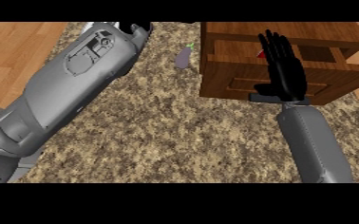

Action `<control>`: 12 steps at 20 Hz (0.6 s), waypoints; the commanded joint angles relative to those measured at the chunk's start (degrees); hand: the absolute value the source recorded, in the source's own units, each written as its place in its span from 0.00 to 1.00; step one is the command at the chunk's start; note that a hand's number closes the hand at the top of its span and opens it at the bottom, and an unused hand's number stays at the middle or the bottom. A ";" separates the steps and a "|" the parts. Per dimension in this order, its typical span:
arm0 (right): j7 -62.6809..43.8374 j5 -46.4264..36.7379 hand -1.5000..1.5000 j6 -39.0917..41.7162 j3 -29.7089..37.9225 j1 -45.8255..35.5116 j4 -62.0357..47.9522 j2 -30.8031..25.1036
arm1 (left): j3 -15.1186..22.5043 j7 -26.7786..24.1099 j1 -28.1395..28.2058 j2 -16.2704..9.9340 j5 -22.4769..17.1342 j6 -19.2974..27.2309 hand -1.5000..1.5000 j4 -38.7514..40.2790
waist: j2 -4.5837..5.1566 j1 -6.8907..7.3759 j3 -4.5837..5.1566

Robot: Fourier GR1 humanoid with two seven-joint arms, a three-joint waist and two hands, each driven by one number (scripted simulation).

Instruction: Pick up the can, place it into the drawer and close the drawer

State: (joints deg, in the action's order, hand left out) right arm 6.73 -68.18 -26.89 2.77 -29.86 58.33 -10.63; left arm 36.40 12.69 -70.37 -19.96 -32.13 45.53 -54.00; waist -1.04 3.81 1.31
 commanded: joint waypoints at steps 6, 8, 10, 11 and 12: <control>1.13 0.60 0.00 -8.74 5.68 -11.78 -19.18 0.81 | -0.23 2.95 5.16 -3.89 1.31 0.06 0.00 -6.70 | 1.94 0.24 -1.46; -0.23 -0.04 0.00 -7.90 6.45 -15.14 -22.12 0.32 | -0.20 3.63 7.87 -6.85 1.61 -0.90 0.00 -10.90 | 1.55 0.44 -1.40; -1.72 -1.58 0.00 -11.36 6.50 -17.46 -25.65 2.33 | -1.68 3.83 8.85 -8.78 1.18 -2.69 0.00 -11.47 | 1.72 0.17 -1.39; 0.16 -1.03 0.00 -13.38 7.60 -17.86 -28.34 1.02 | -1.06 4.90 8.46 -8.16 1.50 -1.95 0.00 -11.99 | 2.03 0.79 -1.46; -1.06 -1.76 0.00 -13.53 8.00 -19.93 -29.85 0.36 | -0.65 3.81 11.56 -7.55 1.73 -1.04 0.00 -14.51 | 1.92 0.89 -1.42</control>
State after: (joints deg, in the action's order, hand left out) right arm 6.34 -69.69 -37.73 9.15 -45.26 35.82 -10.68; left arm 35.63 16.36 -62.64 -26.71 -30.89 44.20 -64.52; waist 0.19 4.17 0.47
